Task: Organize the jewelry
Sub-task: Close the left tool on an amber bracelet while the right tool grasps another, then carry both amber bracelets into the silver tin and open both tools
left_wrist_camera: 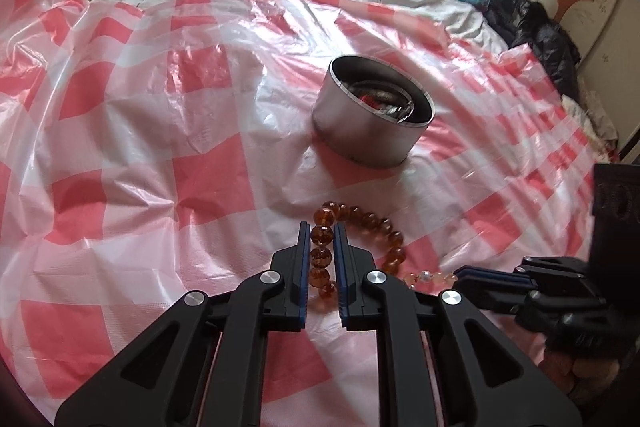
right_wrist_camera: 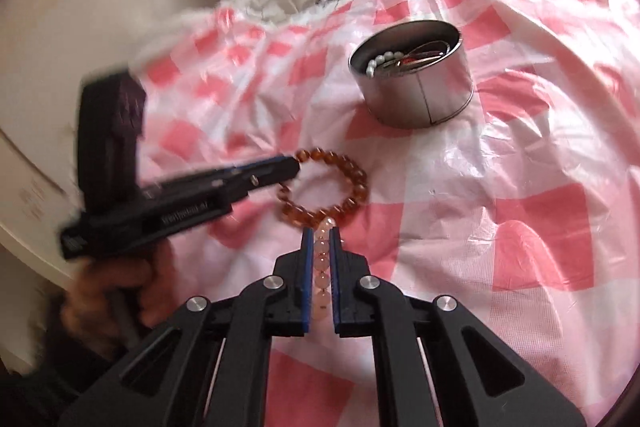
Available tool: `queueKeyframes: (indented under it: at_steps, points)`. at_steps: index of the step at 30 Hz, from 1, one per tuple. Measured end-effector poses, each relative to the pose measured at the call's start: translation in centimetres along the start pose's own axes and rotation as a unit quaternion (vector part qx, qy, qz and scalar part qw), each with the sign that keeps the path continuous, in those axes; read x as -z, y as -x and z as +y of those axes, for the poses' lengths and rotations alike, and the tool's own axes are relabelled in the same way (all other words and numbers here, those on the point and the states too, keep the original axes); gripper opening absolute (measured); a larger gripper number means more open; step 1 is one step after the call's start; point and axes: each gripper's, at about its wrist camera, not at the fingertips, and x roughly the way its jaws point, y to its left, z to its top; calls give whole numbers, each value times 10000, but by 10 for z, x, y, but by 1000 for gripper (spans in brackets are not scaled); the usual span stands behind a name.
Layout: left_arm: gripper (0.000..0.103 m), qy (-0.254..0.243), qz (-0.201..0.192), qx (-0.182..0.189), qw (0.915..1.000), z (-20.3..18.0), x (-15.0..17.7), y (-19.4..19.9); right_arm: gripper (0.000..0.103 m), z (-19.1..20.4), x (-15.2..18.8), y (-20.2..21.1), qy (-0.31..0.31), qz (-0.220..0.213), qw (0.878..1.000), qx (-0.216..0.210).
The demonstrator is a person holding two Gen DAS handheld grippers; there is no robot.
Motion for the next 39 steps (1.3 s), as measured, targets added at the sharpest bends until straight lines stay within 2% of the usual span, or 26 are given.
queueKeyframes:
  at_steps: [3, 7, 11, 13, 22, 28, 33, 39]
  points:
    - [10, 56, -119, 143, 9998, -3, -3, 8, 8, -10, -5, 15, -443, -355, 9963, -641]
    - [10, -151, -221, 43, 9996, -15, -7, 12, 8, -15, -11, 32, -704, -748, 9893, -1033]
    - [10, -570, -307, -383, 9972, -32, -10, 14, 8, -14, -18, 46, -688, -1038, 9861, -1104]
    - [10, -751, -373, -469, 9954, -41, -13, 16, 8, -12, -24, 55, -574, -1192, 9857, -1044]
    - [10, -1198, -800, -158, 9894, -80, -42, 33, 8, -23, -58, 80, -539, -1598, 9792, -1127]
    - [10, -1058, -1018, 226, 9889, -86, -71, 33, 8, -34, -82, 78, -534, -1736, 9777, -1057]
    - [10, -989, -1088, 292, 9887, -87, -89, 25, 8, -45, -95, 75, -610, -1792, 9763, -1048]
    - [10, -763, -1135, 541, 9891, -87, -103, 8, 8, -53, -106, 68, -665, -1784, 9766, -1005]
